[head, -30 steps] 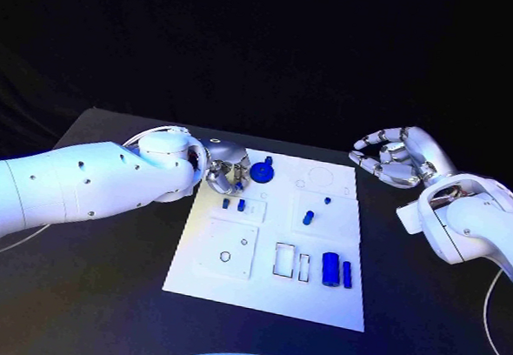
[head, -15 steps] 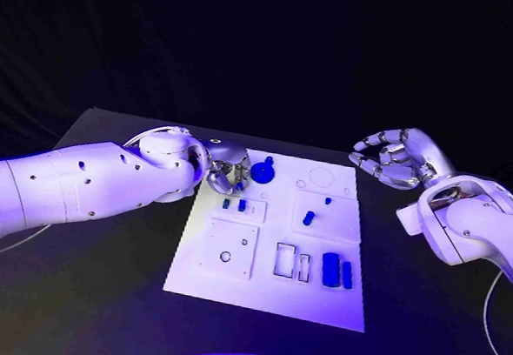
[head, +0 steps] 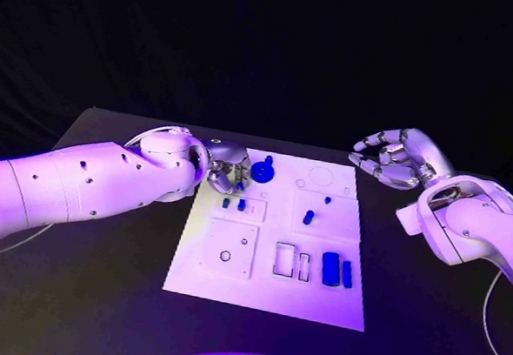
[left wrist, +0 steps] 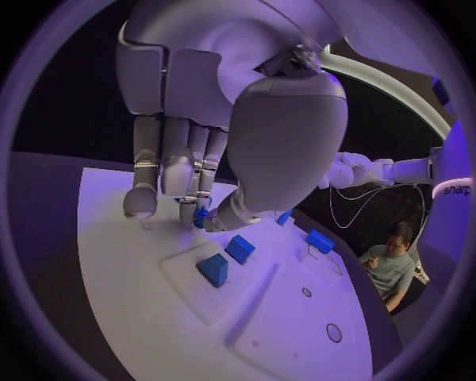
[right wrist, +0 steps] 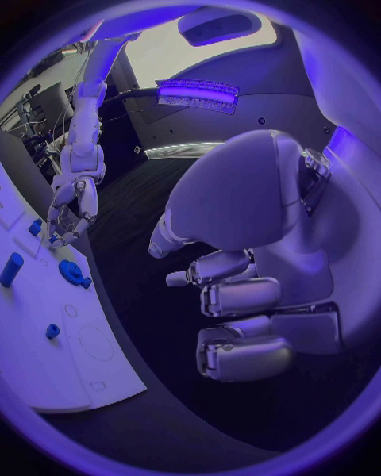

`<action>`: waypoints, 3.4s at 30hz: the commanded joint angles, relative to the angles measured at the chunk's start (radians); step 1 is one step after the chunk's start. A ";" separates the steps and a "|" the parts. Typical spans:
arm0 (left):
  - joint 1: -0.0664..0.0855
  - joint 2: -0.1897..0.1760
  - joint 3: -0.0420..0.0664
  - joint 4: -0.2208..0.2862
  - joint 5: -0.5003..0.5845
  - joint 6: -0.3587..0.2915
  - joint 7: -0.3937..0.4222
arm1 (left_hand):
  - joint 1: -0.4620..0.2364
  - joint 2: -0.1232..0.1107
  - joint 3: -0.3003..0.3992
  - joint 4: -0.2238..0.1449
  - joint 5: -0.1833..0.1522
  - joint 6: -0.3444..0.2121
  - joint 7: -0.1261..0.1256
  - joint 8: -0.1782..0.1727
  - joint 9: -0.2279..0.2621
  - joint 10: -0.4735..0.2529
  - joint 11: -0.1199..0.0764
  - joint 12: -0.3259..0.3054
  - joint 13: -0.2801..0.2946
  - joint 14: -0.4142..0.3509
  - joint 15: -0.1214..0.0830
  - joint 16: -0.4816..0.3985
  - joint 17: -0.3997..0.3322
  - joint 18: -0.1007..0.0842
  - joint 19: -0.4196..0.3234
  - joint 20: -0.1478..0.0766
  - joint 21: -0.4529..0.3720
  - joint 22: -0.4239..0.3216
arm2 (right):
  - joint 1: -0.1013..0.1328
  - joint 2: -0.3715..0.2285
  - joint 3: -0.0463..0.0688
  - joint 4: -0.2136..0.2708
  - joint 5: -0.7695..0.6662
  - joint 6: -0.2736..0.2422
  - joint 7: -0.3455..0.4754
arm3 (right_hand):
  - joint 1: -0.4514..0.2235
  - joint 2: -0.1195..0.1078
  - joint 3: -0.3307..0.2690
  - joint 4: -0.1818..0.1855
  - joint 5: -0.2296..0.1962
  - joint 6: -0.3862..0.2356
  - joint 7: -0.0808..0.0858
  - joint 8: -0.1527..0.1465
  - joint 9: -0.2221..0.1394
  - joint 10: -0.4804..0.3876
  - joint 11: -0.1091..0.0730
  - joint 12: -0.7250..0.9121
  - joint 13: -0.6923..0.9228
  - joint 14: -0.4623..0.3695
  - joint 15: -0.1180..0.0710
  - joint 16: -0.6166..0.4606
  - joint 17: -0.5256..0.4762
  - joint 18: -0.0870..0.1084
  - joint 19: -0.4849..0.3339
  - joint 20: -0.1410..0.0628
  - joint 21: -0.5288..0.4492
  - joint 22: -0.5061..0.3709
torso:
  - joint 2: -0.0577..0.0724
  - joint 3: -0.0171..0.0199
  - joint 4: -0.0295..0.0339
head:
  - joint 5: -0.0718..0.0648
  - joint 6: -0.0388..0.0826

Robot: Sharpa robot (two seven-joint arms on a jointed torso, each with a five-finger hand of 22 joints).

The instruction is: Assemble the parts on the task board

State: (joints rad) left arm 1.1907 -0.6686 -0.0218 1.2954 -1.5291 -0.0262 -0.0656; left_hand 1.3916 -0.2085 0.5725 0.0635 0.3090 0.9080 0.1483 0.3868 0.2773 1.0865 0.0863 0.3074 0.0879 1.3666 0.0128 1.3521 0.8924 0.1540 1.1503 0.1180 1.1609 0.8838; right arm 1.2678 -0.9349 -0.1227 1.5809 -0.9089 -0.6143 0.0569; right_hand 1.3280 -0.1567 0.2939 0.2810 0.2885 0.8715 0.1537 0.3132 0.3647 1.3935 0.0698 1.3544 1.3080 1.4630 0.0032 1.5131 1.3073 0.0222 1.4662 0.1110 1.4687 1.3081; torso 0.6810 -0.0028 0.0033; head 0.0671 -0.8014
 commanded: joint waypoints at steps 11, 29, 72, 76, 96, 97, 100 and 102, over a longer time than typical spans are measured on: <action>-0.001 0.006 -0.002 -0.006 0.008 0.032 -0.020 | -0.018 -0.003 -0.012 0.003 -0.007 -0.016 0.008 -0.019 -0.004 -0.013 0.009 -0.016 -0.001 -0.014 0.006 -0.010 -0.017 -0.005 -0.017 0.005 -0.015 -0.016 | -0.001 0.000 0.000 -0.001 -0.005 0.009 0.008 | -0.011 0.002 0.009 -0.002 0.006 -0.006 -0.001 0.003 0.002 -0.006 -0.002 -0.006 0.040 0.071 -0.008 -0.006 0.104 0.006 0.042 -0.009 -0.010 0.203 | 0.000 0.0000 0.0002 | -0.003 -0.004; -0.001 0.000 -0.003 -0.003 0.008 0.021 -0.025 | -0.038 -0.037 -0.034 0.015 -0.004 -0.091 0.036 -0.092 -0.025 -0.089 0.037 -0.043 0.001 -0.056 0.031 -0.019 -0.073 0.005 -0.055 0.021 -0.054 -0.067 | -0.002 0.000 0.000 -0.005 -0.005 0.008 0.008 | -0.011 0.002 0.010 -0.002 0.006 -0.007 -0.001 0.003 0.002 -0.008 -0.002 -0.008 0.037 0.071 -0.008 -0.007 0.102 0.007 0.040 -0.009 -0.012 0.201 | 0.000 -0.0011 0.0008 | -0.005 -0.001; 0.005 -0.242 0.020 0.142 1.337 -0.181 0.447 | 0.041 0.027 -0.108 0.085 0.002 -0.001 0.021 -0.047 0.000 -0.087 0.020 0.148 0.049 -0.301 0.022 -0.229 -0.473 0.031 -0.192 0.011 -0.274 -0.283 | -0.032 0.100 -0.002 -0.121 -0.779 0.361 -0.181 | 0.050 -0.091 0.248 -0.124 -0.130 0.049 -0.003 -0.030 -0.008 -0.291 0.016 -1.171 -1.015 0.042 0.004 -0.104 -0.034 0.038 -0.017 -0.006 -0.177 0.127 | 0.001 -0.0016 0.0021 | -0.072 0.028; 0.002 -0.253 0.019 0.175 1.385 -0.174 0.471 | 0.041 0.027 -0.109 0.085 0.002 -0.001 0.021 -0.047 0.000 -0.086 0.019 0.149 0.050 -0.301 0.022 -0.230 -0.473 0.031 -0.192 0.011 -0.275 -0.283 | -0.041 0.121 -0.003 -0.128 -0.830 0.373 -0.198 | 0.047 -0.096 0.249 -0.128 -0.129 0.048 0.000 -0.034 -0.009 -0.292 0.018 -1.179 -1.023 0.044 0.005 -0.099 -0.026 0.036 -0.013 -0.006 -0.169 0.131 | 0.001 -0.0024 0.0011 | -0.073 0.029; 0.000 -0.262 0.019 0.204 1.417 -0.174 0.481 | 0.038 0.023 -0.109 0.081 0.003 -0.015 0.028 -0.054 -0.002 -0.096 0.023 0.154 0.052 -0.300 0.023 -0.233 -0.476 0.031 -0.188 0.010 -0.280 -0.287 | -0.059 0.182 -0.007 -0.161 -0.883 0.393 -0.213 | 0.051 -0.083 0.282 -0.157 -0.123 0.081 0.002 -0.030 -0.006 -0.249 0.017 -1.187 -1.051 0.050 0.005 -0.086 -0.007 0.028 0.003 -0.005 -0.132 0.153 | 0.002 -0.0005 0.0000 | -0.075 0.023; 0.000 -0.263 0.019 0.204 1.417 -0.174 0.480 | 0.038 0.023 -0.109 0.081 0.003 -0.015 0.028 -0.054 -0.002 -0.096 0.023 0.154 0.052 -0.300 0.023 -0.233 -0.476 0.031 -0.188 0.010 -0.280 -0.287 | -0.061 0.183 -0.007 -0.162 -0.883 0.395 -0.213 | 0.051 -0.081 0.286 -0.160 -0.127 0.085 0.003 -0.029 -0.005 -0.243 0.016 -1.187 -1.053 0.049 0.004 -0.087 -0.008 0.028 0.005 -0.005 -0.128 0.155 | 0.002 -0.0005 0.0000 | -0.075 0.023; 0.000 -0.263 0.019 0.203 1.417 -0.175 0.477 | 0.039 0.023 -0.108 0.081 0.003 -0.015 0.028 -0.054 -0.002 -0.097 0.023 0.154 0.052 -0.300 0.023 -0.233 -0.476 0.031 -0.188 0.010 -0.280 -0.287 | -0.064 0.187 -0.007 -0.165 -0.883 0.399 -0.215 | 0.051 -0.076 0.297 -0.169 -0.135 0.096 0.001 -0.027 -0.004 -0.229 0.013 -1.189 -1.058 0.050 0.002 -0.085 -0.005 0.026 0.009 -0.005 -0.118 0.161 | 0.000 -0.0008 0.0009 | -0.074 0.019; 0.000 -0.264 0.019 0.203 1.417 -0.175 0.475 | 0.039 0.023 -0.108 0.081 0.003 -0.015 0.028 -0.054 -0.002 -0.097 0.023 0.154 0.052 -0.300 0.023 -0.233 -0.476 0.031 -0.188 0.010 -0.280 -0.287 | -0.066 0.188 -0.007 -0.166 -0.883 0.402 -0.216 | 0.051 -0.073 0.302 -0.175 -0.137 0.105 -0.002 -0.025 -0.003 -0.218 0.010 -1.188 -1.059 0.050 -0.001 -0.084 -0.004 0.023 0.014 -0.006 -0.108 0.166 | 0.000 -0.0007 0.0008 | -0.074 0.018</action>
State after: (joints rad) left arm 1.1903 -0.9325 -0.0035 1.4955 -0.1248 -0.2014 0.3962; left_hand 1.4314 -0.1819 0.4612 0.1476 0.3119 0.8972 0.1765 0.3356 0.2761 0.9956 0.1058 0.4562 0.1388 1.0736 0.0342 1.1229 0.4171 0.1700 0.9611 0.1359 0.8857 0.5979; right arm 1.2037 -0.7480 -0.1297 1.4162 -1.7694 -0.2397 -0.1479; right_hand 1.3805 -0.2389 0.5937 0.1056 0.1545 0.9734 0.1520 0.2841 0.3612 1.1709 0.0806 0.1676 0.2489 1.4665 0.0070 1.4241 1.3029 0.0539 1.4595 0.1040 1.3585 1.3076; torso 0.6820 -0.0035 0.0041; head -0.0072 -0.7819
